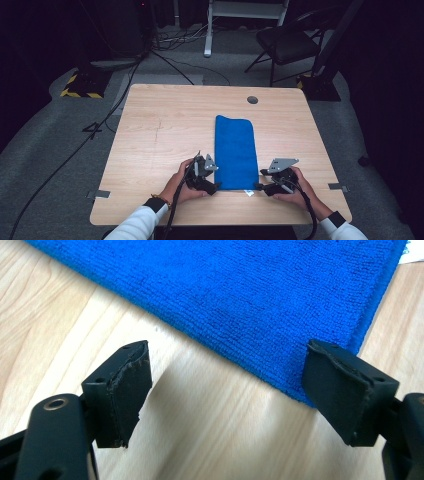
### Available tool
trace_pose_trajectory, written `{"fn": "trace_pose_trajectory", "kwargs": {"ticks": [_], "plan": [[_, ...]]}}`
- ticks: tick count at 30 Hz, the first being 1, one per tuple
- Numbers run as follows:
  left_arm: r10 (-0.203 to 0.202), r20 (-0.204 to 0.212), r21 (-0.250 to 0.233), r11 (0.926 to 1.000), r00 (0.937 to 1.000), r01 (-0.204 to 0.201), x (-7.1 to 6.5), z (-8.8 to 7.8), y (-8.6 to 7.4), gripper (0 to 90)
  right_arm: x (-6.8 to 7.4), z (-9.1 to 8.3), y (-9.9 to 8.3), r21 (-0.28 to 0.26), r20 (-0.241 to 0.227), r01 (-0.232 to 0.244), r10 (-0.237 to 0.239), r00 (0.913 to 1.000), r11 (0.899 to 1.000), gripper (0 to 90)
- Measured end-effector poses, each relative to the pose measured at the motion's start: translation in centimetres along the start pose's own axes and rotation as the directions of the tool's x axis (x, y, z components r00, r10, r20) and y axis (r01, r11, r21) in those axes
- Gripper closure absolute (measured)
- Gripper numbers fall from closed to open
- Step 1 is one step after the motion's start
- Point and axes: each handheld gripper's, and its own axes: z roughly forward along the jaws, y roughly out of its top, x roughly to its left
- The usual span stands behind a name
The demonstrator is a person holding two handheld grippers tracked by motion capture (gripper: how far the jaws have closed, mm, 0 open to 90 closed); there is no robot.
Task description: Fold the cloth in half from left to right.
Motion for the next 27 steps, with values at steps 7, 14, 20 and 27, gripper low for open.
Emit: {"fn": "trace_pose_trajectory", "kwargs": {"ticks": [7,14,20,27], "plan": [[0.001,0.008,0.006,1.0000,1.0000,-0.001,-0.1,-0.8,-0.6,19.9,0.4,-0.3,0.2,-0.010,-0.013,0.040,-0.040,0.9991,0.999,34.1],[-0.001,-0.012,-0.024,0.9997,0.9999,0.001,1.2,-2.0,-0.1,17.3,-0.7,-1.8,0.4,-0.070,-0.008,0.014,-0.014,0.9999,0.997,33.3],[0.006,-0.039,-0.053,0.9986,0.9992,-0.008,2.6,-2.6,0.7,18.5,-2.3,-3.0,0.9,-0.118,0.050,-0.008,0.014,0.9986,0.993,34.9],[0.004,-0.071,-0.108,0.9941,0.9975,-0.011,4.7,-2.3,2.6,20.7,-4.7,-2.7,2.5,-0.156,0.130,-0.039,0.059,0.9898,0.987,36.9]]}}
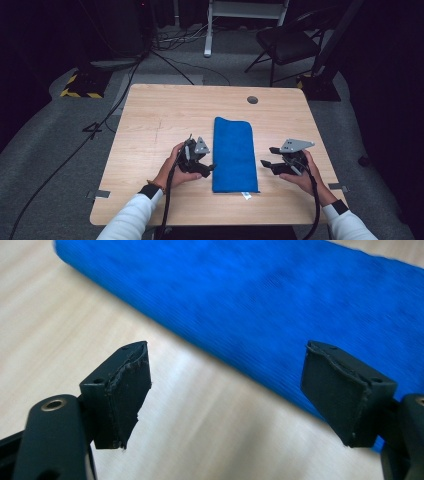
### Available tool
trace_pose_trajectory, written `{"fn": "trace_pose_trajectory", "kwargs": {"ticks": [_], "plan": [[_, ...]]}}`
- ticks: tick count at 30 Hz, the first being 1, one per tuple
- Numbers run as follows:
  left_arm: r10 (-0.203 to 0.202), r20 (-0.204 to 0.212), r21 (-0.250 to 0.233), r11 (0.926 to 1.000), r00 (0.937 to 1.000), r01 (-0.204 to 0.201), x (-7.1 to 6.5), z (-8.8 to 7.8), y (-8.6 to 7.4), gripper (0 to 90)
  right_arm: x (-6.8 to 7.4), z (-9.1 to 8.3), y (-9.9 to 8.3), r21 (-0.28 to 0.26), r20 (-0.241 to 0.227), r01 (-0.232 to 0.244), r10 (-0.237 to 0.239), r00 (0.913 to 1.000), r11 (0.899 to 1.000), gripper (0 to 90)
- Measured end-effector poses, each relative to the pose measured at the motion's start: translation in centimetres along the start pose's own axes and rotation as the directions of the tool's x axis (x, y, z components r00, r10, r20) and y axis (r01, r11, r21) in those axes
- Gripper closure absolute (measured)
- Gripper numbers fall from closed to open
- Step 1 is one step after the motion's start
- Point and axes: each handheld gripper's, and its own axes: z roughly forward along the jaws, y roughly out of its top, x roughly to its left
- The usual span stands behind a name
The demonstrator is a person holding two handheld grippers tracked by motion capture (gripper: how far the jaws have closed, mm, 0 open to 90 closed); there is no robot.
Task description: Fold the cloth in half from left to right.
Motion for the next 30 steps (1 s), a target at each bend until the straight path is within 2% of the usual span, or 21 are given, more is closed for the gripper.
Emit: {"fn": "trace_pose_trajectory", "kwargs": {"ticks": [1,4,9,11,14,17,20,24,26,30], "plan": [[-0.010,0.007,-0.006,0.9999,0.9999,0.011,0.4,0.1,0.4,20.7,-0.3,0.3,0.3,-0.001,0.009,-0.003,0.003,1.0000,1.000,37.0],[-0.025,-0.008,-0.025,0.9994,0.9997,0.025,1.5,0.7,1.3,20.9,-1.1,1.1,1.0,0.000,0.032,-0.008,0.008,0.9995,1.000,38.3],[-0.041,-0.044,-0.011,0.9991,0.9982,0.041,3.1,2.2,2.8,21.0,-2.7,2.5,2.0,0.016,0.086,-0.038,0.037,0.9957,0.999,39.4],[-0.061,-0.048,-0.017,0.9980,0.9970,0.060,3.7,2.7,3.0,20.4,-3.4,3.0,2.4,0.000,0.074,-0.079,0.079,0.9941,0.997,39.4],[-0.085,-0.057,-0.018,0.9963,0.9947,0.085,4.4,3.5,3.3,20.6,-4.1,3.6,2.8,-0.004,0.107,-0.081,0.081,0.9910,0.997,39.7],[-0.110,-0.063,-0.028,0.9937,0.9919,0.109,5.2,4.3,3.6,20.7,-4.8,4.2,3.1,-0.010,0.117,-0.098,0.099,0.9882,0.995,40.1],[-0.113,-0.084,-0.013,0.9936,0.9900,0.112,5.8,5.0,3.9,21.0,-5.4,4.7,3.4,-0.005,0.117,-0.112,0.112,0.9868,0.994,39.8],[-0.146,-0.095,-0.015,0.9893,0.9847,0.145,6.7,5.9,4.5,22.1,-6.3,5.6,3.7,-0.025,0.106,-0.143,0.145,0.9837,0.989,42.2],[-0.157,-0.110,-0.011,0.9876,0.9814,0.157,7.0,6.4,4.9,22.5,-6.6,6.4,3.9,-0.018,0.109,-0.158,0.160,0.9811,0.987,42.1],[-0.166,-0.156,0.017,0.9851,0.9737,0.171,7.5,7.5,5.6,25.2,-7.0,7.8,4.3,0.005,0.116,-0.161,0.159,0.9803,0.987,42.0]]}}
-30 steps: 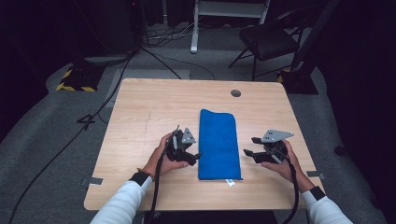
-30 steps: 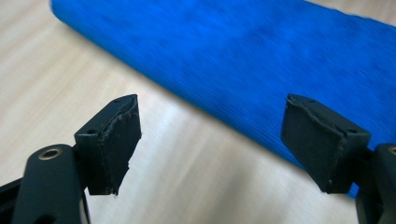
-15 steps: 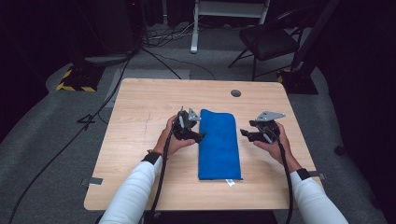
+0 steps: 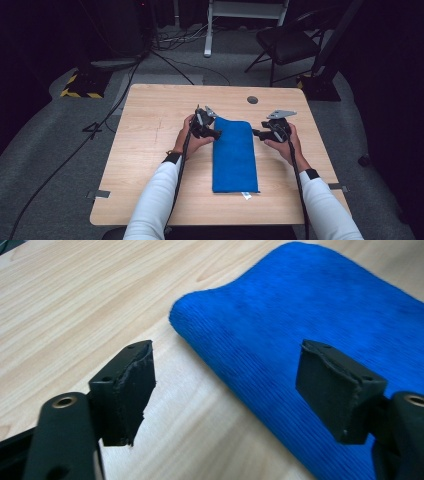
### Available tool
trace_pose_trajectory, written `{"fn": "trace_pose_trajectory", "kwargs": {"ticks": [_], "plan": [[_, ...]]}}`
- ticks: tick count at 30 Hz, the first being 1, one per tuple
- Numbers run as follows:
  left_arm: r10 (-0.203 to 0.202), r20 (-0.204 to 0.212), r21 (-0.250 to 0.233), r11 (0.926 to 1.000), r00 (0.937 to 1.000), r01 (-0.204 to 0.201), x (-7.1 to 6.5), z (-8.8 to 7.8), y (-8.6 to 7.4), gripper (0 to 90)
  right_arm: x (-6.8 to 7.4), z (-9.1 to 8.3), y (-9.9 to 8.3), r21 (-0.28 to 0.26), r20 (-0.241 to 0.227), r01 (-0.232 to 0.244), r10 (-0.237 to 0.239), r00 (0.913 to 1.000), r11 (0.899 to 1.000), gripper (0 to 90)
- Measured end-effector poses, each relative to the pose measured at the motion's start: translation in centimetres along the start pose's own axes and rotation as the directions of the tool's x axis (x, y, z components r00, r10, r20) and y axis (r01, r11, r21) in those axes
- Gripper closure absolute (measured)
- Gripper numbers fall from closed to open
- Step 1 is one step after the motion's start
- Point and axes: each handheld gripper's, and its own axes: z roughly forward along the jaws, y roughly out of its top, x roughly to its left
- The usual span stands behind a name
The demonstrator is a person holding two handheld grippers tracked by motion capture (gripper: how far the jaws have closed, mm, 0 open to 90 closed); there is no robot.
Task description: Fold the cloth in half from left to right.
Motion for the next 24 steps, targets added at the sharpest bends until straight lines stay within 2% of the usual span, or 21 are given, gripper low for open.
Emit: {"fn": "trace_pose_trajectory", "kwargs": {"ticks": [2,5,8,10,13,18,22,24], "plan": [[-0.005,-0.016,0.011,0.9999,0.9999,0.005,0.2,0.6,0.3,26.6,0.0,0.7,0.3,0.009,0.009,0.006,-0.006,0.9999,1.000,42.5],[-0.034,-0.032,0.033,0.9989,0.9989,0.035,0.7,1.5,0.5,29.1,0.2,1.9,0.5,0.034,0.011,0.015,-0.015,0.9998,0.999,42.4],[-0.060,-0.032,0.043,0.9972,0.9977,0.061,1.0,2.5,0.6,29.0,0.4,2.9,0.8,0.055,0.022,0.023,-0.024,0.9995,0.998,42.7],[-0.075,-0.032,0.049,0.9959,0.9967,0.076,1.2,3.0,0.7,29.0,0.1,3.3,1.1,0.047,0.027,-0.003,0.002,0.9996,0.999,43.1],[-0.120,-0.034,0.061,0.9907,0.9922,0.122,1.4,3.8,0.7,30.7,-0.3,3.9,1.6,0.042,0.035,-0.028,0.026,0.9990,0.999,43.3],[-0.128,-0.051,0.083,0.9878,0.9905,0.132,1.6,4.3,0.6,32.9,-0.8,5.1,2.0,0.049,0.052,-0.060,0.057,0.9970,0.997,43.8],[-0.146,-0.036,0.082,0.9855,0.9886,0.149,1.8,4.3,0.5,35.8,-0.6,5.9,2.2,0.076,0.059,-0.054,0.050,0.9970,0.996,43.6],[-0.143,-0.022,0.087,0.9857,0.9895,0.145,1.8,4.2,0.5,39.1,-0.7,6.1,2.3,0.080,0.055,-0.073,0.069,0.9961,0.994,43.1]]}}
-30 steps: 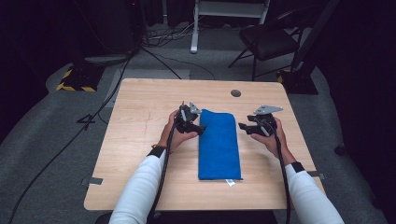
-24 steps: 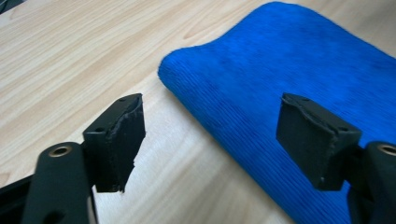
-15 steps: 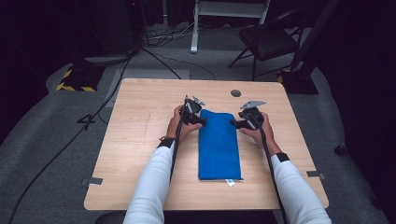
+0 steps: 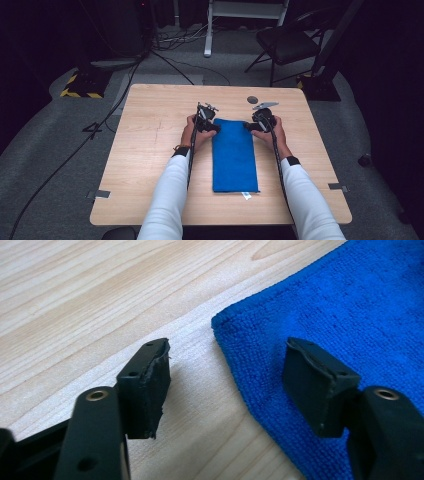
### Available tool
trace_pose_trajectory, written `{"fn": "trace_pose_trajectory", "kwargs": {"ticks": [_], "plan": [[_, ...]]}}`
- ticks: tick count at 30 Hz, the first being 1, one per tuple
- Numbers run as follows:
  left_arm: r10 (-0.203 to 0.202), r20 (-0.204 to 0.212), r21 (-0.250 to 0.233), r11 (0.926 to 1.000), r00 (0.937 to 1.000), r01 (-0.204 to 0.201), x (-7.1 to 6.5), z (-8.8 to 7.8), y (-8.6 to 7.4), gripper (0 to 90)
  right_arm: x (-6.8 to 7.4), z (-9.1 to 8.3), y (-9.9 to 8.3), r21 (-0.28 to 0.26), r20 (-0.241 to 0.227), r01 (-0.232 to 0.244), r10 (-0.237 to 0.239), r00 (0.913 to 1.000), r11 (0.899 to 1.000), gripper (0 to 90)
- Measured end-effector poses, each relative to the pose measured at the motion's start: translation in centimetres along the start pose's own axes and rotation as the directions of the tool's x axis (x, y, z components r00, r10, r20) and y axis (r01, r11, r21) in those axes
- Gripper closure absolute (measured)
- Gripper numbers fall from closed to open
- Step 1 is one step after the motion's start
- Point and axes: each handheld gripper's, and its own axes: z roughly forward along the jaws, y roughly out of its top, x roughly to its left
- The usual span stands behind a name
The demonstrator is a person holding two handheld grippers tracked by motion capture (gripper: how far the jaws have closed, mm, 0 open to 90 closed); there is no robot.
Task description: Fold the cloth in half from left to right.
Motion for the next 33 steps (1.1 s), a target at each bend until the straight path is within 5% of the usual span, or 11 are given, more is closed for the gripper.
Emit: {"fn": "trace_pose_trajectory", "kwargs": {"ticks": [12,17,28,33], "plan": [[0.023,0.045,0.020,0.9995,0.9987,-0.024,-0.1,-0.1,0.3,53.8,0.9,1.1,0.1,0.044,-0.042,0.003,-0.002,0.9991,0.999,40.4],[0.036,0.067,0.022,0.9990,0.9971,-0.038,-0.2,-0.2,0.2,61.2,0.5,1.2,-0.2,0.054,-0.058,-0.032,0.035,0.9977,0.998,40.3],[0.083,0.088,0.032,0.9958,0.9927,-0.086,-0.9,-0.2,0.5,80.0,1.4,1.1,0.1,0.063,-0.110,0.005,0.001,0.9940,0.998,77.5],[0.099,0.091,0.044,0.9937,0.9909,-0.103,-0.9,-0.2,0.6,84.2,1.6,1.2,0.1,0.060,-0.121,0.002,0.005,0.9927,0.998,84.5]]}}
